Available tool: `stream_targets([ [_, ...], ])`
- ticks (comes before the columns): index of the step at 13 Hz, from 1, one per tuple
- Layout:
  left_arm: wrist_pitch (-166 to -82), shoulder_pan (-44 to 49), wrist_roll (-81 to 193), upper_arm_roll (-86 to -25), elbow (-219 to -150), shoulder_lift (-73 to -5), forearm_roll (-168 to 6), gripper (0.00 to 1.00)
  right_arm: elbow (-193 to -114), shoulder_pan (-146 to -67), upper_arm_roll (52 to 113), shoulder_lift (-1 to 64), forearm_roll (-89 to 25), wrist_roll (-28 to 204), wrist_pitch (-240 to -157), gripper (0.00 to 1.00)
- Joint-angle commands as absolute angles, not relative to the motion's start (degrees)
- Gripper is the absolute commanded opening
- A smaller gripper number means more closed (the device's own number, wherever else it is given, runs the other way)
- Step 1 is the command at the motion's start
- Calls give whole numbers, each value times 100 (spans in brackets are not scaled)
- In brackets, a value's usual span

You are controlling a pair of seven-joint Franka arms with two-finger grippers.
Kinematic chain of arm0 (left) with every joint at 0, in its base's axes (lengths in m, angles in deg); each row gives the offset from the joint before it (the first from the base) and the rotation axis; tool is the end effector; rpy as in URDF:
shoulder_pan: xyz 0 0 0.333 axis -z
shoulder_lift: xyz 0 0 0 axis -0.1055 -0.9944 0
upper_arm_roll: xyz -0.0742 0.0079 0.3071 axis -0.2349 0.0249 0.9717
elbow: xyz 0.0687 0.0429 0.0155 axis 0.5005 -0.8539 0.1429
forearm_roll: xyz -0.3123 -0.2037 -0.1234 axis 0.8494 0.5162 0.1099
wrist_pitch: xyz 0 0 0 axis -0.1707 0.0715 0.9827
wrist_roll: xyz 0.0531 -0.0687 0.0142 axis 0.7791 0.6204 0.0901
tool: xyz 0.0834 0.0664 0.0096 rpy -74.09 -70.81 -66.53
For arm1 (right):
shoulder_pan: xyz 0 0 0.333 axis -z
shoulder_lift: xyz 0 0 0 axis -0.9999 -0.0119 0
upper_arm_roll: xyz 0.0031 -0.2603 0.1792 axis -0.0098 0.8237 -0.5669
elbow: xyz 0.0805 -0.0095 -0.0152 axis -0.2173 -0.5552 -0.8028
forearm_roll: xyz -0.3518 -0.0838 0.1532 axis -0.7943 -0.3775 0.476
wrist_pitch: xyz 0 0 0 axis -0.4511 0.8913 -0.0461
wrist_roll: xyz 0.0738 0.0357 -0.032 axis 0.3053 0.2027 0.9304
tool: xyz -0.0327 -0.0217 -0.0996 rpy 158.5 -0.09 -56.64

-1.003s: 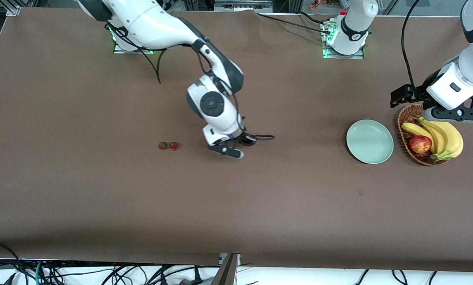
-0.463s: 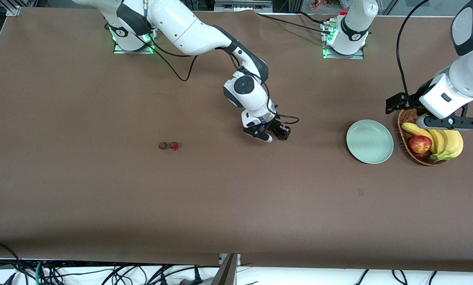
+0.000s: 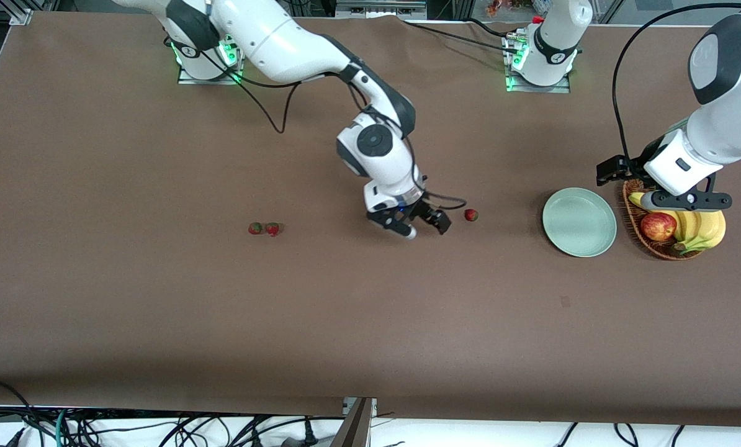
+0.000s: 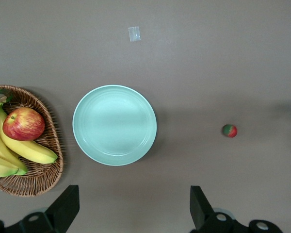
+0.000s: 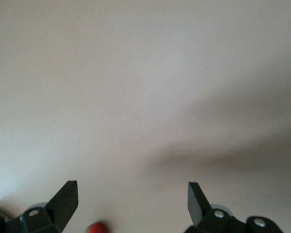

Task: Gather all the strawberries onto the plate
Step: 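Grasp the strawberry with the left gripper while the right gripper returns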

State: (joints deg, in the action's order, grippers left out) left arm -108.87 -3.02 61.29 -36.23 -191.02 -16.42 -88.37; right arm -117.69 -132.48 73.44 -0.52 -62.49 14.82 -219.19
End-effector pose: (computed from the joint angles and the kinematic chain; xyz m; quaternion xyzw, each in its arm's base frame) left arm 0.5623 -0.0222 0.4854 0.9982 -0.0074 -0.0594 0.0089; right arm 0.5608 0.5720 0.2555 -0.9577 0.2336 -0.0253 0.1663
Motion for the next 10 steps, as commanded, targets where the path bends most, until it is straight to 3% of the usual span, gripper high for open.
stream_targets([
  [1,-11222,-316,6207,-3669,-19448,-1516,-8693,100,-11912,-12748,7311,500,-6320,2803,-20607,100],
  [5,-12311,-289,5129,-4414,-20317,-1525,-8684,100,-11999,-12298,7827,747,-6812,4876,-19190,100],
  [10,-13970,-316,3476,-5636,-21573,-1524,-8763,100,-13543,-11885,8093,1388,-6207,5787,-19440,95],
])
